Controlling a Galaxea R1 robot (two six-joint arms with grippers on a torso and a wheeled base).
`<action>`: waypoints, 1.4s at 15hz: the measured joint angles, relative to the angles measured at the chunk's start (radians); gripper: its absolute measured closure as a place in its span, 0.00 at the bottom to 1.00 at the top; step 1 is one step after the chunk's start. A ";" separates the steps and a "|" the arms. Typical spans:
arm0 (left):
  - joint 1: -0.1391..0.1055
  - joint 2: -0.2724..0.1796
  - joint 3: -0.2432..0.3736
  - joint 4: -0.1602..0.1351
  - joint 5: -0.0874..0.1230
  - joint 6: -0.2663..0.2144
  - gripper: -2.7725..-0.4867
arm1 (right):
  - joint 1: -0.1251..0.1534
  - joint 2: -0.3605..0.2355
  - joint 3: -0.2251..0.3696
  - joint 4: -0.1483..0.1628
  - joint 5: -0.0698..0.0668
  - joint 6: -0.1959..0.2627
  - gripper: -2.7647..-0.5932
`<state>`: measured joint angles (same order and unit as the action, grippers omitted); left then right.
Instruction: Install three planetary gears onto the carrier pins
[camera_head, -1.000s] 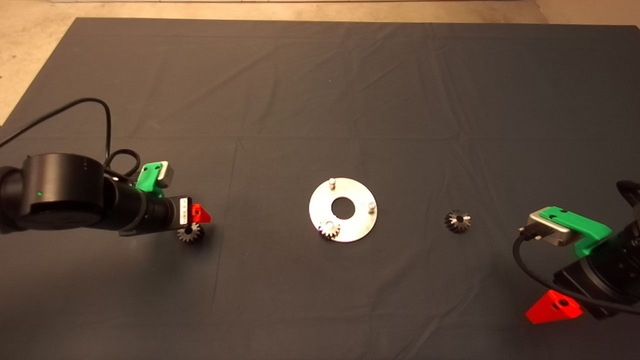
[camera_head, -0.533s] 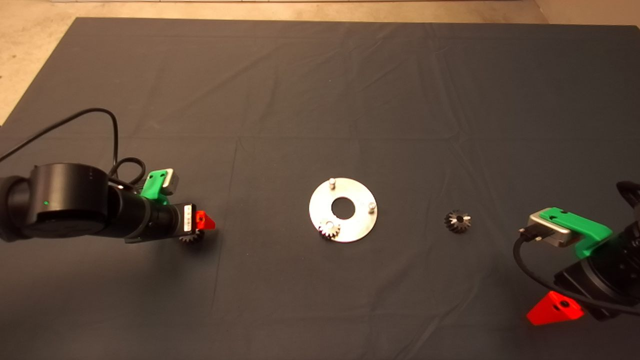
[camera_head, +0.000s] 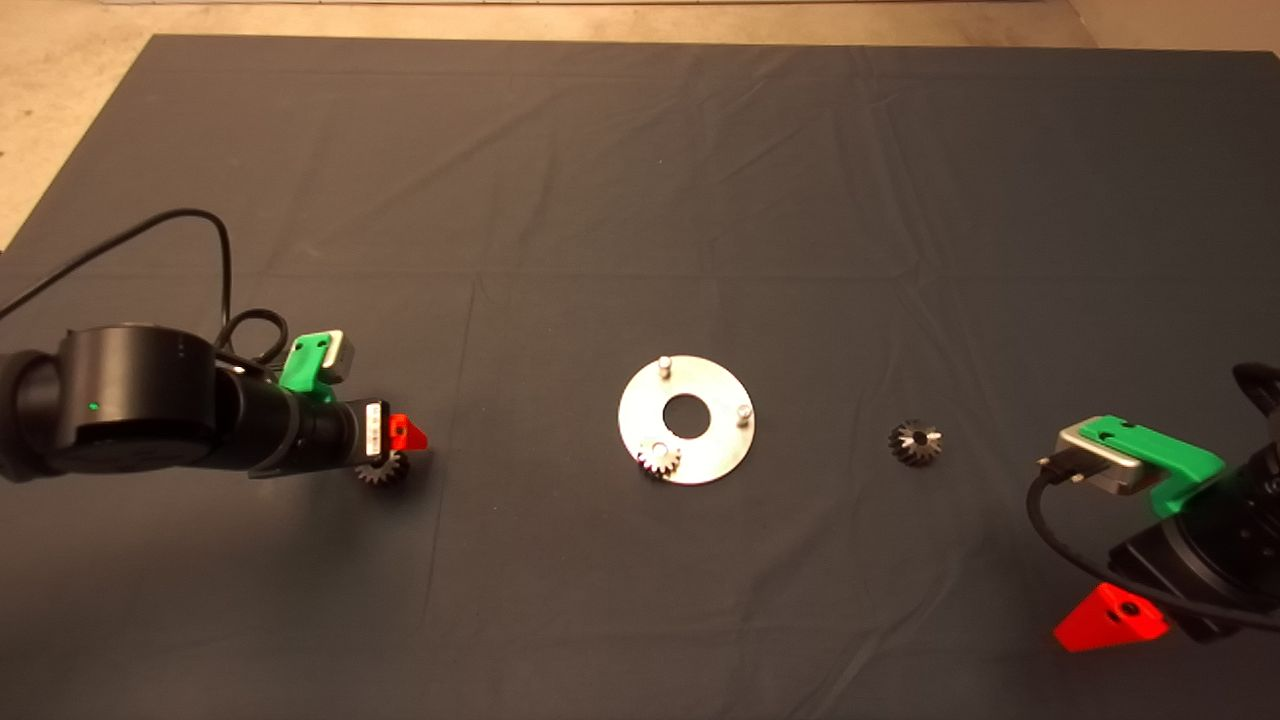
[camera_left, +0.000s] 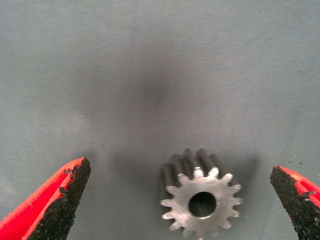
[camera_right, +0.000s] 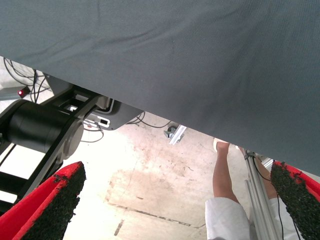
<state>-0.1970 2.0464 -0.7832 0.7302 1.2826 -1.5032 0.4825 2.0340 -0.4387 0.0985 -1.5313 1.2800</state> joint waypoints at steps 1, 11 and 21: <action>0.000 -0.002 0.000 0.000 0.000 0.000 0.08 | 0.000 0.000 0.000 0.000 0.000 0.000 0.01; 0.000 -0.019 0.002 0.008 -0.001 0.000 0.08 | 0.000 0.002 0.000 0.003 0.000 0.000 0.01; 0.022 -0.010 0.000 0.023 -0.019 0.000 0.13 | 0.000 0.002 0.000 0.004 0.000 0.000 0.01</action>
<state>-0.1749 2.0359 -0.7830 0.7534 1.2636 -1.5034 0.4826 2.0357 -0.4387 0.1028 -1.5313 1.2800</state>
